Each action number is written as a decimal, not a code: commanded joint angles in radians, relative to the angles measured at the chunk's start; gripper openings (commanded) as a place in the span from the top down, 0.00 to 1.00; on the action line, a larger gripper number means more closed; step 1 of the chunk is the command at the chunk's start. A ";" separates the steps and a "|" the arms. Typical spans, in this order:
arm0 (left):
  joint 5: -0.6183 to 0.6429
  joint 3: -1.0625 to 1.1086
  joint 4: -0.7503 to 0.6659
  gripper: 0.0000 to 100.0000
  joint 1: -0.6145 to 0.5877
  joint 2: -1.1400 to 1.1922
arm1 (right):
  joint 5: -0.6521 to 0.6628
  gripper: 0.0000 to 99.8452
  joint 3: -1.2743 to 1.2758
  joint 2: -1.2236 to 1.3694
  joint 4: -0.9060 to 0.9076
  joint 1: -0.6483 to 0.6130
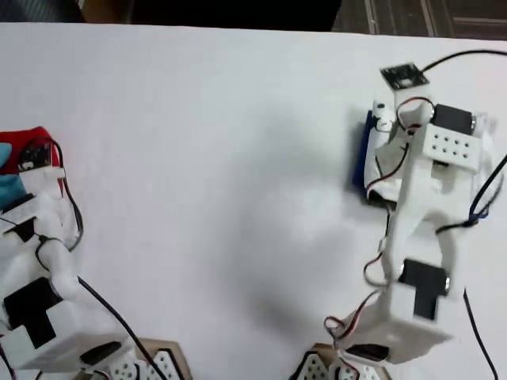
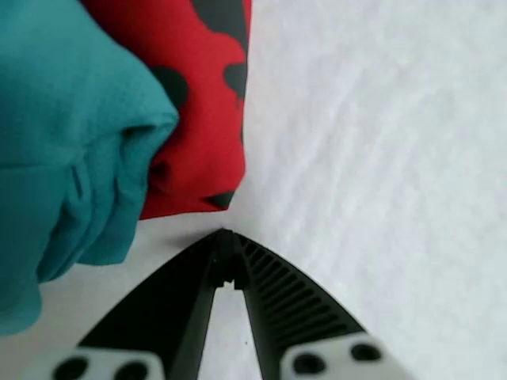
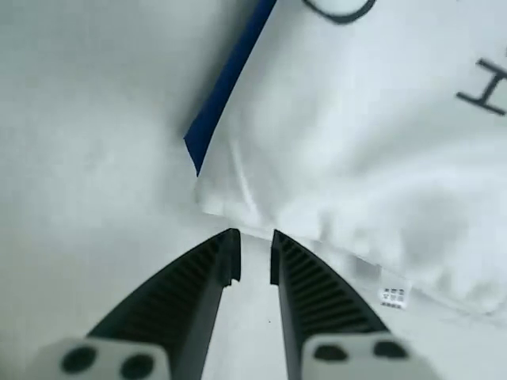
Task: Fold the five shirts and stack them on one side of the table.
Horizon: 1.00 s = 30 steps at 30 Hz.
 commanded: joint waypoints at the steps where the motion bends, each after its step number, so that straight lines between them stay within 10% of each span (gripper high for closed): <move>1: 0.006 0.002 -0.009 0.97 0.009 -0.020 | -0.006 0.92 0.021 -0.186 0.044 -0.088; 8: 0.005 -0.007 -0.006 0.97 0.008 -0.023 | 0.002 0.92 0.354 -0.475 -0.013 -0.331; 19: -0.172 -0.406 0.351 0.97 -0.031 -0.216 | -0.006 0.72 1.160 -0.585 -0.679 -0.518; 30: -0.456 -0.421 0.152 0.97 -0.308 -0.166 | -0.008 0.72 1.332 -0.588 -0.929 -0.519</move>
